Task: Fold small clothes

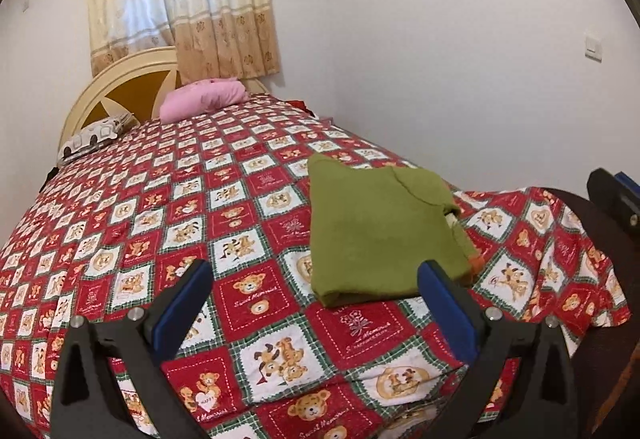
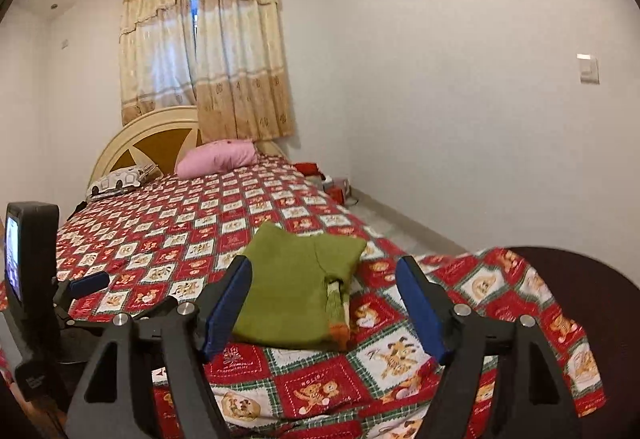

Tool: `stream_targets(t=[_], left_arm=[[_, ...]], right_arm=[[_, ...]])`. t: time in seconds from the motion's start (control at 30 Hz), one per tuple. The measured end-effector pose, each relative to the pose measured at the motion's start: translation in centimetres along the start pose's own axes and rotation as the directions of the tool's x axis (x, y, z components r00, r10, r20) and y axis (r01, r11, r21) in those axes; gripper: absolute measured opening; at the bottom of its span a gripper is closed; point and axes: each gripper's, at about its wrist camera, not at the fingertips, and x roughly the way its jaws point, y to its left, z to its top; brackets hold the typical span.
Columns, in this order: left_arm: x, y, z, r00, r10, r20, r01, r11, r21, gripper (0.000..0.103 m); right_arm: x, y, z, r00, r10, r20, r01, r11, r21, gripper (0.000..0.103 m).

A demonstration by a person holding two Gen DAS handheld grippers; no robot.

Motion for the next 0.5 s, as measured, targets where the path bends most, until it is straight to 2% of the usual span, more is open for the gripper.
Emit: stream_targets(t=[0.2,0.5], left_arm=[[-0.75,0.06,0.23,0.999,0.008,0.036,-0.008,1.000,-0.006,0.103],[-0.49,-0.49,-0.02,1.000,-0.002,0.017,0.002,1.000,0.012,0.103]], right_arm=[[-0.28,0.27,0.10,1.000,-0.014,0.013,0.014,1.000,0.003,0.075],[-0.27,0.00,-0.01,1.000,-0.017,0.010,0.016,1.000,0.018,0.075]])
